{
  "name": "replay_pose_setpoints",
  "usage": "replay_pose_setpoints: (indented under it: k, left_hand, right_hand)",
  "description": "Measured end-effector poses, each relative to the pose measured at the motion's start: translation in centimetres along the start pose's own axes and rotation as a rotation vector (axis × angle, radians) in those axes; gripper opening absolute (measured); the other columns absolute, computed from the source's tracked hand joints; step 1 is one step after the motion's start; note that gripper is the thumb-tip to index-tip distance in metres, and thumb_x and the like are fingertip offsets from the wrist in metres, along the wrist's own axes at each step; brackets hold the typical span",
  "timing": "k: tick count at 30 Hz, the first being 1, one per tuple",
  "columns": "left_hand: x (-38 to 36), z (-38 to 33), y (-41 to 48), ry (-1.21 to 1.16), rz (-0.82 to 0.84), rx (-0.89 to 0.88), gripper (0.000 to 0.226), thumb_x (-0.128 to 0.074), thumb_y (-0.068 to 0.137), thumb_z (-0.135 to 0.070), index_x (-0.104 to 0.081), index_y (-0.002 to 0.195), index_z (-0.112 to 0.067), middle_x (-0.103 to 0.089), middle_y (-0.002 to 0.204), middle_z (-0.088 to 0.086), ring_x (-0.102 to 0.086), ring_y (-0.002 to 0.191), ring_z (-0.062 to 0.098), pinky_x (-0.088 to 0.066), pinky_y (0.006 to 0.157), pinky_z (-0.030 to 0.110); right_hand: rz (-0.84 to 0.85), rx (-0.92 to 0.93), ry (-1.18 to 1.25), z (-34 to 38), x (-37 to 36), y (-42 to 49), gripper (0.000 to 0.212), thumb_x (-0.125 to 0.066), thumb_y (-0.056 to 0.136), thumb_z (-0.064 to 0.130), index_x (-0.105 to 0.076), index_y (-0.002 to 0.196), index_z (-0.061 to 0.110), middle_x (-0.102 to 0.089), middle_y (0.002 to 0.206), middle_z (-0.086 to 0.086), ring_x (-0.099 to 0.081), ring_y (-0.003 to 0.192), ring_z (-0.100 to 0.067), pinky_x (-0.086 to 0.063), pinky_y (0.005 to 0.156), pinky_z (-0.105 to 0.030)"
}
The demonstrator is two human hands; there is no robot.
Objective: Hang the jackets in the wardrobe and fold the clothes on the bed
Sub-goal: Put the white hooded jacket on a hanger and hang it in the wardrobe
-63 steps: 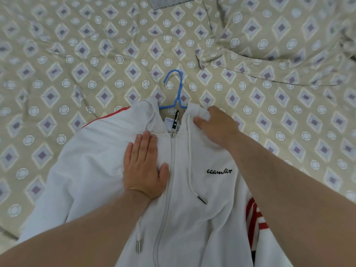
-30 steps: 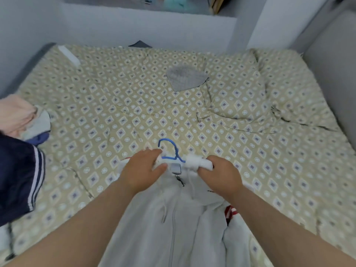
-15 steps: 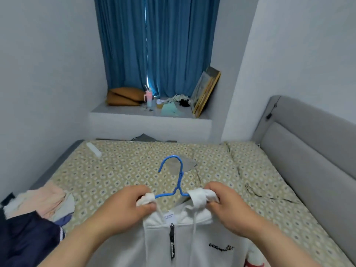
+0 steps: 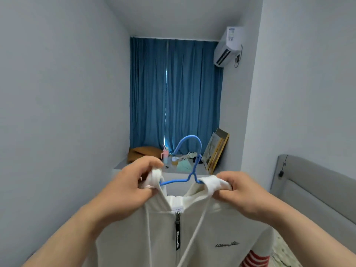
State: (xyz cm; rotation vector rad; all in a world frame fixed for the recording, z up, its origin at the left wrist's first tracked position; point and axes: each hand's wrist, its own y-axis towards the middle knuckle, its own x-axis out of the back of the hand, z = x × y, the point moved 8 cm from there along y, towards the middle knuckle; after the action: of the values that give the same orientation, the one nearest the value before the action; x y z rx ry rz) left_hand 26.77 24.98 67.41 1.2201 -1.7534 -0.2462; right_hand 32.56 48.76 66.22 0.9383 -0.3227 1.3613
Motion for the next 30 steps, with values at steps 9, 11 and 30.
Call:
replay_pose_setpoints:
  k: [9, 11, 30]
  left_hand:
    - [4.7, 2.6, -0.5, 0.339, 0.165, 0.271, 0.049, -0.055, 0.075, -0.064, -0.048, 0.065, -0.017, -0.045, 0.058, -0.008, -0.039, 0.053, 0.006, -0.03, 0.056, 0.031]
    - [5.4, 2.1, -0.3, 0.285, 0.112, 0.231, 0.037, -0.065, 0.089, -0.039, -0.049, 0.061, -0.02, -0.044, 0.056, -0.012, -0.038, 0.053, 0.003, -0.029, 0.055, 0.026]
    - [7.4, 0.3, 0.4, 0.547, -0.046, 0.416, 0.054, -0.048, 0.064, -0.072, -0.049, 0.063, -0.018, -0.039, 0.056, -0.008, -0.035, 0.051, 0.007, -0.026, 0.054, 0.032]
  right_hand:
    - [-0.186, 0.165, 0.053, 4.4, 0.7, 3.3, 0.012, -0.078, 0.079, 0.017, -0.069, 0.077, 0.025, -0.066, 0.071, 0.005, -0.051, 0.06, 0.002, -0.039, 0.056, -0.016]
    - [-0.149, 0.157, 0.054, 4.3, 0.3, 4.2, 0.009, -0.076, 0.076, 0.027, -0.067, 0.076, 0.023, -0.065, 0.071, 0.001, -0.05, 0.06, 0.001, -0.038, 0.055, -0.017]
    - [0.064, 0.336, -0.017, 2.3, -2.0, 10.7, 0.047, -0.063, 0.066, 0.056, -0.038, 0.052, 0.018, -0.031, 0.049, 0.009, -0.03, 0.049, -0.006, -0.018, 0.055, -0.025]
